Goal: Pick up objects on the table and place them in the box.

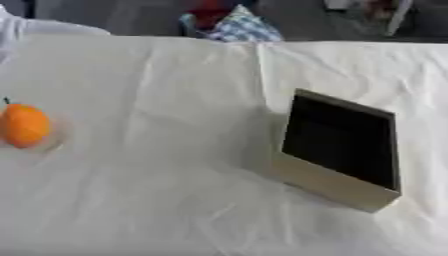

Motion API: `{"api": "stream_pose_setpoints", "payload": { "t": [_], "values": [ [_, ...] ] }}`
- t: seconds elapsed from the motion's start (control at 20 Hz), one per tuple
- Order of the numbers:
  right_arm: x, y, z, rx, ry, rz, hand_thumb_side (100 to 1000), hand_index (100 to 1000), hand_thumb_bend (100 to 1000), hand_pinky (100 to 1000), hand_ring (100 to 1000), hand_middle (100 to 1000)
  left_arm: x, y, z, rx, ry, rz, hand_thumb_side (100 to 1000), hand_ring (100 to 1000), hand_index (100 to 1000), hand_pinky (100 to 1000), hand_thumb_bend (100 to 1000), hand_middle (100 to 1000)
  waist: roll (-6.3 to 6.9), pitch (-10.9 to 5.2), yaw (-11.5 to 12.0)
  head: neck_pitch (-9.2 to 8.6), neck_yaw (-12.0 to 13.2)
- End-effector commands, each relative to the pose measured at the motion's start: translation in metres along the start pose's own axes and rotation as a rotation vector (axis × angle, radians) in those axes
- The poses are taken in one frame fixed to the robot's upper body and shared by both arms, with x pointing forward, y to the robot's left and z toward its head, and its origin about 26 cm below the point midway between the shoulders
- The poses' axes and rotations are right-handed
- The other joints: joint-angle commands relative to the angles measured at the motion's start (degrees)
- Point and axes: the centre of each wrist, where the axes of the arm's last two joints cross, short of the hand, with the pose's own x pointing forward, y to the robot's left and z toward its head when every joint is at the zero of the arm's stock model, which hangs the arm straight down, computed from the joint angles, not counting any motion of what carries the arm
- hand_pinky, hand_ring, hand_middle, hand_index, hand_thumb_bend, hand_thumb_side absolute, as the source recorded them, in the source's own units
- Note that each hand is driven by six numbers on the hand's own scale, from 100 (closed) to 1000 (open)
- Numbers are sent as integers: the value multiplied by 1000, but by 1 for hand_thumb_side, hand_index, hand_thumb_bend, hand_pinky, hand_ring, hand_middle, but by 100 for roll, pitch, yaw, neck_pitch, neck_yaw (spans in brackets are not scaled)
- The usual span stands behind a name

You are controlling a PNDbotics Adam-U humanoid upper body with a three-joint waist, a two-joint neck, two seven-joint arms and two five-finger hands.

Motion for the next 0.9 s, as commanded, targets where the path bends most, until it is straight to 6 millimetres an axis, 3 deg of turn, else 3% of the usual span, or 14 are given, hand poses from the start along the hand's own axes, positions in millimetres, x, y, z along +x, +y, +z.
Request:
{"api": "stream_pose_setpoints", "payload": {
  "t": [0.05,0.45,0.5,0.55,0.9],
  "values": [
    [7,-5,-7,-1,-38,10,780,767,100,577,672,593,7,2,-4,-9,-30,-15,864,746,742,690,132,765,16,-57,-7,-55,16],
    [6,-5,-7,2,-35,14,781,768,100,577,672,592,8,7,-6,-12,-45,-51,842,748,744,691,131,767,21,-56,-14,-49,10],
    [6,-6,-7,3,-35,16,781,768,100,577,672,592,10,10,-7,-12,-56,-79,886,747,744,691,117,766,26,-57,-10,-43,6],
    [6,-6,-7,4,-35,17,777,768,100,577,672,592,11,13,-9,-13,-65,-109,829,747,745,690,120,766,33,-57,-7,-38,3],
    [6,-7,-8,9,-39,26,780,768,100,577,673,592,25,37,-20,-164,-79,-441,750,751,770,696,100,774,80,-62,9,-19,-19]
  ]
}}
